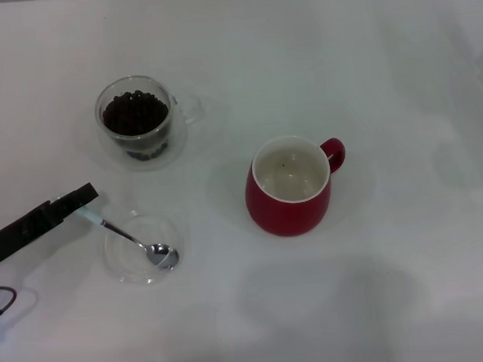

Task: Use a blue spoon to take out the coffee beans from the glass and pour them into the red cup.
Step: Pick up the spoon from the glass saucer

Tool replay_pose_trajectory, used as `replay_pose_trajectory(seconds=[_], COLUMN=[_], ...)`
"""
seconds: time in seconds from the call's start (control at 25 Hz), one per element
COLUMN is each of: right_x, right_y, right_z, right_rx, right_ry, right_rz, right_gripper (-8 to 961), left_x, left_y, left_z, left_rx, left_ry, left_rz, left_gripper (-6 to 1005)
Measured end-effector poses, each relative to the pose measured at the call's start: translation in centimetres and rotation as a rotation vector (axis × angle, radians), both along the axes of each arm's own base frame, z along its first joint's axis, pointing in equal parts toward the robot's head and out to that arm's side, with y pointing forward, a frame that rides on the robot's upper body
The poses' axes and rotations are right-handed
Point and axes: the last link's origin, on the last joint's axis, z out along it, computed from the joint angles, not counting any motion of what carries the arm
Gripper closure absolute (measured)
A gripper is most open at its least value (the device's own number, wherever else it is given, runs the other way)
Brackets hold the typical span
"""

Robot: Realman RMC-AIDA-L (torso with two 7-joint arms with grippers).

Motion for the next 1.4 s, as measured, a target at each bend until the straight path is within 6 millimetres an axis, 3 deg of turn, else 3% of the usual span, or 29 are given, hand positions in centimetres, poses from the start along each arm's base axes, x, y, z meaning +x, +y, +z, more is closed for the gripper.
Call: replay_pose_trajectory(seconds=[0.48, 0.96, 1.4], right_x=[-0.1, -0.2, -0.3], right_y=[0.1, -0.2, -0.1], right_z=[0.0, 0.5, 0.9], right_rx=[0.001, 0.024, 0.042], right_ry=[0.000, 0.006, 0.008], right_rz=[0.005, 0.025, 0.032], right_gripper=[78, 78, 79], left_x=[-0.1, 0.4, 0.2], left_y=[-2.0, -2.3, -3.0], left_z=[0.1, -0.8, -1.1], left_rx=[0.066, 0.094, 0.109], left_ry=[-0.093, -0.092, -0.102], left_rz=[0.038, 0.017, 0.038], left_gripper=[777, 766, 590])
